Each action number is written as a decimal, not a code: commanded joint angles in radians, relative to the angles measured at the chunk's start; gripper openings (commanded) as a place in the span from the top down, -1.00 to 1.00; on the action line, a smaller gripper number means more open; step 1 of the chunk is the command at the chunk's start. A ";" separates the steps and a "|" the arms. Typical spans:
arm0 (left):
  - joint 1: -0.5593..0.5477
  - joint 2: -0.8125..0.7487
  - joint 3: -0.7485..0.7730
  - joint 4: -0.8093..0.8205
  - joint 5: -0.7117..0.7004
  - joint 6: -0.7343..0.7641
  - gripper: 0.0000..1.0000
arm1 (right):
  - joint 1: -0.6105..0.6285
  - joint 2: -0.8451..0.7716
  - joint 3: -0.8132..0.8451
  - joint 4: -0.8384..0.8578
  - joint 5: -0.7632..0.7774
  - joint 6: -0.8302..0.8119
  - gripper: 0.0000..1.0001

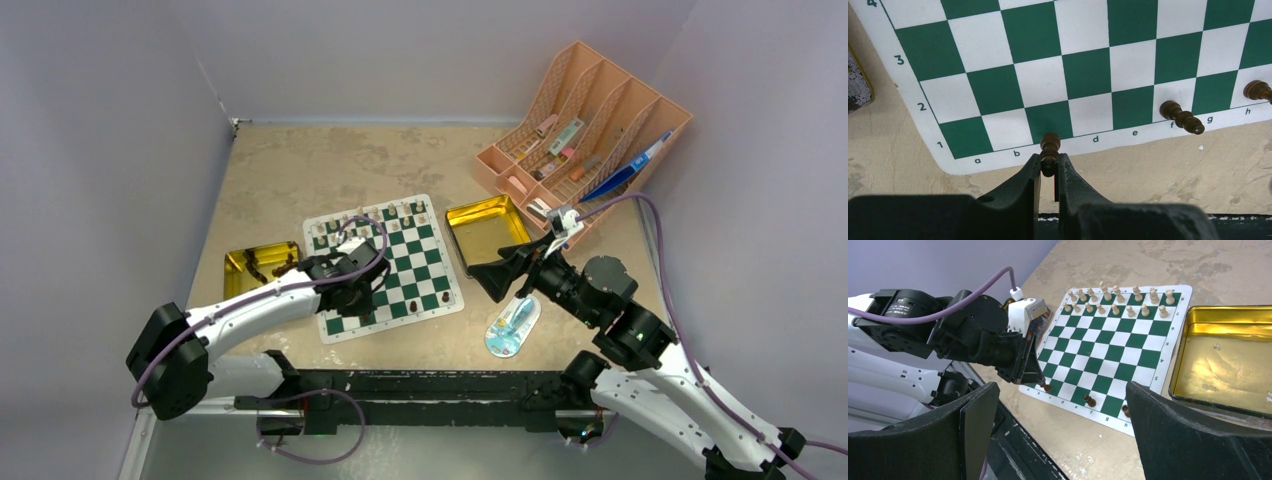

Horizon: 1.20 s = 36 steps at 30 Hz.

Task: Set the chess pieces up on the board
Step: Place the chess piece on the chessboard.

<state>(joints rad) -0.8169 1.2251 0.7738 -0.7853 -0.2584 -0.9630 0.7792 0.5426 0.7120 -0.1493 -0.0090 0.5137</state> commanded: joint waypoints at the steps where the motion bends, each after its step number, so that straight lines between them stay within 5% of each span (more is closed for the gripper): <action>1: -0.001 0.019 0.000 0.033 -0.019 -0.016 0.94 | 0.004 -0.006 0.030 0.031 0.011 -0.011 -0.97; 36: -0.001 0.024 0.006 0.057 -0.037 0.001 0.88 | 0.004 -0.001 0.027 0.033 0.014 -0.014 -0.97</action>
<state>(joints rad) -0.8169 1.2774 0.7483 -0.7300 -0.2737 -0.9588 0.7792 0.5426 0.7120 -0.1493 -0.0090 0.5125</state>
